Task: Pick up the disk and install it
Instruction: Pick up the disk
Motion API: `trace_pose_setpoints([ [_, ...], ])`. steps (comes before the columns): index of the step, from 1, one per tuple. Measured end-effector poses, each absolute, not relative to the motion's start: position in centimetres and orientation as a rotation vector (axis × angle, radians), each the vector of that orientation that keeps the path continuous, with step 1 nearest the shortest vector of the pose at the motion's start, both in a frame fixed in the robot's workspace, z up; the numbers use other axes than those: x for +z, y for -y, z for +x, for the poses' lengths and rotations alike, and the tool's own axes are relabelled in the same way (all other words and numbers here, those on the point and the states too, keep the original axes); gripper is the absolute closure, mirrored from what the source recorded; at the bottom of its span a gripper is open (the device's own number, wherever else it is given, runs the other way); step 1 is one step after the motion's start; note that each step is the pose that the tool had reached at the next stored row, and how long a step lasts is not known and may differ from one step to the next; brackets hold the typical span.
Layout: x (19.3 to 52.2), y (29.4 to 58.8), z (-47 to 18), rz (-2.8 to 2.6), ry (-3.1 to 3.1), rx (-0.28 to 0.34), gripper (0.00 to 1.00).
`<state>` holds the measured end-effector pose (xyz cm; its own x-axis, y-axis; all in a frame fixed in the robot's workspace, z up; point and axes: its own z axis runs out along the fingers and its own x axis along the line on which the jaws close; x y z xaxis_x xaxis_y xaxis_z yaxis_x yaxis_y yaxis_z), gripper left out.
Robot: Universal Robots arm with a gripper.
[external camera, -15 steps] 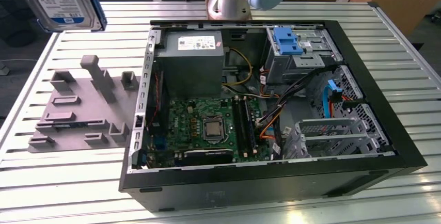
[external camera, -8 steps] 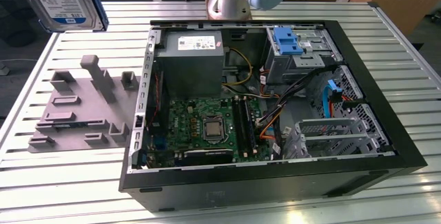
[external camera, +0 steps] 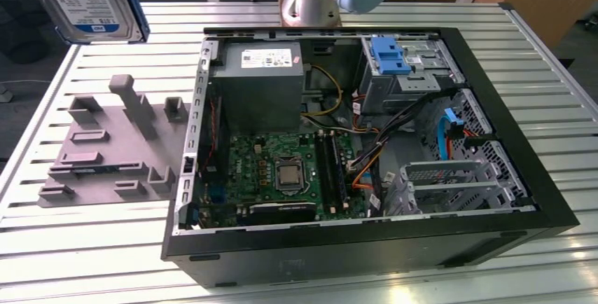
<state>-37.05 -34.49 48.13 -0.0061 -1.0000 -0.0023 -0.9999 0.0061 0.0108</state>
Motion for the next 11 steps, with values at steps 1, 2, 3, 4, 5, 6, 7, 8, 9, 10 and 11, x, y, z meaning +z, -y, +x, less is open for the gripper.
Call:
trace_pose_setpoints([
  [1,48.13,34.5,-37.01,2.21,2.224,-0.015,0.64],
  [2,48.13,34.51,-36.96,2.21,2.224,-0.015,0.64],
  [3,48.13,34.52,-36.92,2.21,2.224,-0.015,0.64],
  [4,48.13,34.53,-36.87,2.21,2.224,-0.015,0.64],
  [5,48.13,34.54,-36.82,2.21,2.224,-0.015,0.64],
  [6,48.13,34.55,-36.76,2.21,2.224,-0.015,0.64],
  [7,48.13,34.56,-36.69,2.21,2.224,-0.015,0.64],
  [8,48.13,34.58,-36.61,2.21,2.224,-0.015,0.64],
  [9,48.13,34.59,-36.55,2.21,2.224,-0.015,0.64],
  [10,48.13,34.59,-36.49,2.21,2.224,-0.015,0.64],
  [11,48.13,34.6,-36.43,2.21,2.224,-0.015,0.64],
])
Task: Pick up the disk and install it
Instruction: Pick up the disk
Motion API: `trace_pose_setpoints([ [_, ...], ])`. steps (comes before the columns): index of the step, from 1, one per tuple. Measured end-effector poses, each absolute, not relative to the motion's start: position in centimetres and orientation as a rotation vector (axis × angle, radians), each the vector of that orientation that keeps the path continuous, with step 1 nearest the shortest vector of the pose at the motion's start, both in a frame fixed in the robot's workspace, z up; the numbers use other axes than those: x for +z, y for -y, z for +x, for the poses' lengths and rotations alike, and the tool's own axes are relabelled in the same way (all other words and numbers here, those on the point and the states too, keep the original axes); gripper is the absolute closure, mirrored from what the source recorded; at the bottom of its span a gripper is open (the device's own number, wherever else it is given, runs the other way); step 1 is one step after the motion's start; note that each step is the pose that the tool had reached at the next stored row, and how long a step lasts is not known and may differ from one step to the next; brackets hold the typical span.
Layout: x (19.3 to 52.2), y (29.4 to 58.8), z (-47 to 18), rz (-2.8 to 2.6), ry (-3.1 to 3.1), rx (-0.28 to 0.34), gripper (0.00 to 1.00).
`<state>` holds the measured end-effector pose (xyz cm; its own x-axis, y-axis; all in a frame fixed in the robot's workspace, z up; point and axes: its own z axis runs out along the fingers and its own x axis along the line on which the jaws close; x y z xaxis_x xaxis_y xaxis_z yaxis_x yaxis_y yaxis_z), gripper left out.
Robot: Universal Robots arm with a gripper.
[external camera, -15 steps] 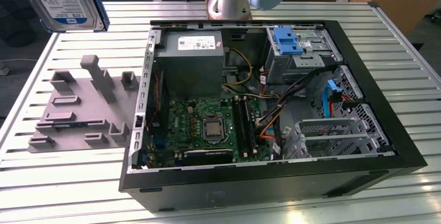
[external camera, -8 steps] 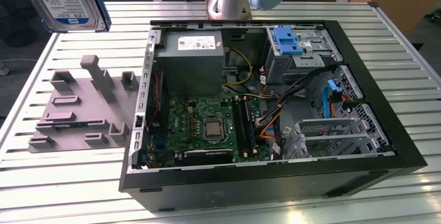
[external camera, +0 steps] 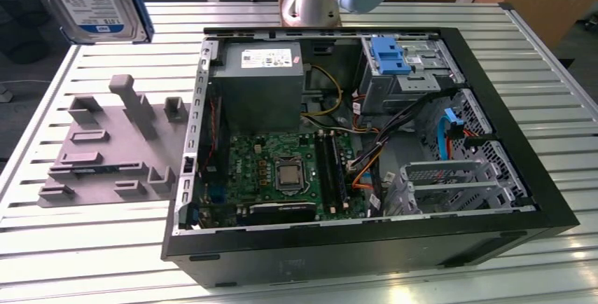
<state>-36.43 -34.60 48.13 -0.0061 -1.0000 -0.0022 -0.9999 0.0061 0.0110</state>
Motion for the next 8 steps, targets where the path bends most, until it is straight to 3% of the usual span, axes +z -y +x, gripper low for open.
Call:
trace_pose_setpoints([
  [8,48.13,34.67,-36.05,2.21,2.224,-0.015,0.64],
])
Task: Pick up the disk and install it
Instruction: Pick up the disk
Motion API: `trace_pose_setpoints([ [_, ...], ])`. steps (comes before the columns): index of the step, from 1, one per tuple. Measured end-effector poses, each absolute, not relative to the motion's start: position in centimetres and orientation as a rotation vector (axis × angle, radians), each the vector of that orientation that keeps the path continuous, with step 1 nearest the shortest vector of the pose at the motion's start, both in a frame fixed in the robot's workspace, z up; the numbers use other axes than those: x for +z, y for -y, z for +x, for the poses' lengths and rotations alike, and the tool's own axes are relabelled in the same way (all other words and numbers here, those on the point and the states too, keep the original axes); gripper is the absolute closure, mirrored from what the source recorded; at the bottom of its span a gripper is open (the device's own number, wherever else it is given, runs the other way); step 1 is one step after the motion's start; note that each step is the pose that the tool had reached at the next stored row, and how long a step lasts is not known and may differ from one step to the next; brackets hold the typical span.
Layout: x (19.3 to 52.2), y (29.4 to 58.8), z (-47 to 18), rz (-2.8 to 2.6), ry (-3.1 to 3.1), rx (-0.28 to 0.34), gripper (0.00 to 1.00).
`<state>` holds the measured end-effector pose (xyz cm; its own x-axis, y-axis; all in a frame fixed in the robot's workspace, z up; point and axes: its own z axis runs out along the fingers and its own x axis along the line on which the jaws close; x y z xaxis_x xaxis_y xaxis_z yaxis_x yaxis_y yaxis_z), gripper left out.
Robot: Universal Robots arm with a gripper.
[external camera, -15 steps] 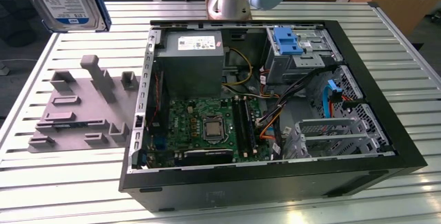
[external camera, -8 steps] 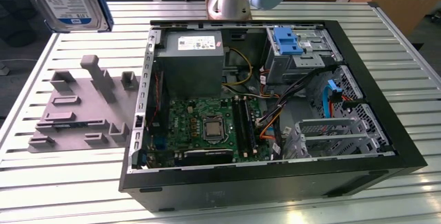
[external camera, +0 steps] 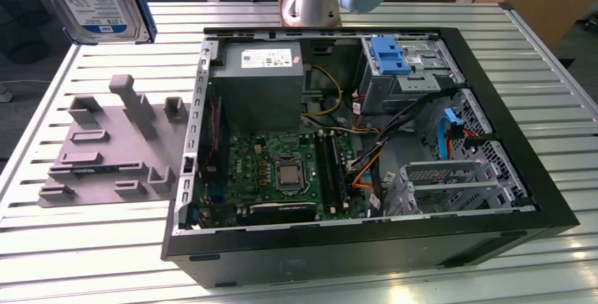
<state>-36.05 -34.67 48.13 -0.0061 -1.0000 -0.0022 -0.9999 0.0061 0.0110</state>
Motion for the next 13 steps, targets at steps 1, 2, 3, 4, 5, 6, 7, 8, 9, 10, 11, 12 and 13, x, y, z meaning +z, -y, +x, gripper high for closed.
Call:
trace_pose_setpoints([
  [1,48.13,34.68,-36.05,2.21,2.224,-0.015,0.64],
  [2,48.13,34.68,-36.05,2.21,2.224,-0.015,0.64],
  [3,48.13,34.68,-36.03,2.21,2.224,-0.015,0.64],
  [4,48.13,34.68,-36.0,2.21,2.224,-0.015,0.64],
  [5,48.13,34.68,-35.96,2.21,2.224,-0.015,0.64],
  [6,48.13,34.68,-35.92,2.21,2.224,-0.015,0.64],
  [7,48.13,34.68,-35.86,2.21,2.224,-0.015,0.64],
  [8,48.13,34.68,-35.8,2.21,2.224,-0.015,0.64],
  [9,48.13,34.68,-35.74,2.21,2.224,-0.015,0.64],
  [10,48.12,34.68,-35.68,2.21,2.224,-0.015,0.64],
  [11,48.13,34.68,-35.61,2.21,2.224,-0.015,0.64],
  [12,48.13,34.68,-35.55,2.21,2.224,-0.015,0.64],
  [13,48.13,34.68,-35.48,2.21,2.224,-0.015,0.64],
])
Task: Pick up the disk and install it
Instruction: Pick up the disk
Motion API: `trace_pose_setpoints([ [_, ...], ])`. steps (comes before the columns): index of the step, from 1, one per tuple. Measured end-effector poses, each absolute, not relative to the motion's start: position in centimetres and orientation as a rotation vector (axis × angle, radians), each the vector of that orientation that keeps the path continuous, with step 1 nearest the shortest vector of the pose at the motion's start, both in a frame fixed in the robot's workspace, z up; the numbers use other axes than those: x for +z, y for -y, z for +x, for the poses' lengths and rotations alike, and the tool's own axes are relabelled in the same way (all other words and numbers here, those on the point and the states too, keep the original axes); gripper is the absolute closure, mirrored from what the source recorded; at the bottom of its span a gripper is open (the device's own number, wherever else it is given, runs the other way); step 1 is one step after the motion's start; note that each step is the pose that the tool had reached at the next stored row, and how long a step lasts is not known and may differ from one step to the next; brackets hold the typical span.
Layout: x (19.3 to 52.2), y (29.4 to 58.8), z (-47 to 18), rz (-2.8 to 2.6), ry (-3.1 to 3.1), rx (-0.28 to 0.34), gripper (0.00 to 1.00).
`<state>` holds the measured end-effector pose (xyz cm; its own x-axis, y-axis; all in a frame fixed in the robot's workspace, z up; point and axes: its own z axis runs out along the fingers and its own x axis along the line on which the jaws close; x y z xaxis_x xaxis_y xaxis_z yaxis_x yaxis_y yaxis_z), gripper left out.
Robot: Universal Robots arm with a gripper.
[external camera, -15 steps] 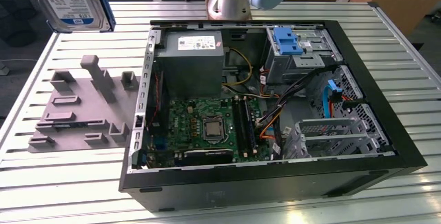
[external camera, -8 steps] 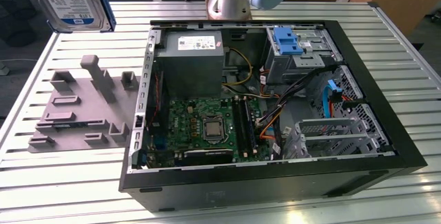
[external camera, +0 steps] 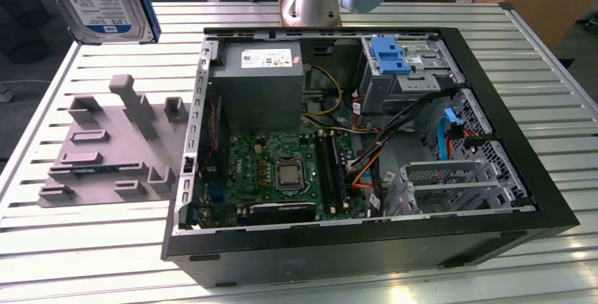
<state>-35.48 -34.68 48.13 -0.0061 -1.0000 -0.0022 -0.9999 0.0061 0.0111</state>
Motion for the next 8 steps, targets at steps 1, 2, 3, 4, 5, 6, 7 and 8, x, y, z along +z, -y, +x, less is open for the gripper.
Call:
trace_pose_setpoints([
  [1,48.13,34.68,-35.41,2.21,2.224,-0.015,0.64],
  [2,48.13,34.68,-35.34,2.21,2.224,-0.015,0.64],
  [3,48.13,34.68,-35.27,2.21,2.224,-0.015,0.64],
  [4,48.13,34.68,-35.2,2.21,2.224,-0.015,0.64],
  [5,48.13,34.68,-35.12,2.21,2.224,-0.015,0.64],
  [6,48.13,34.68,-35.04,2.21,2.224,-0.015,0.64],
  [7,48.13,34.68,-34.97,2.21,2.224,-0.015,0.64],
  [8,48.13,34.68,-34.89,2.21,2.224,-0.015,0.64],
])
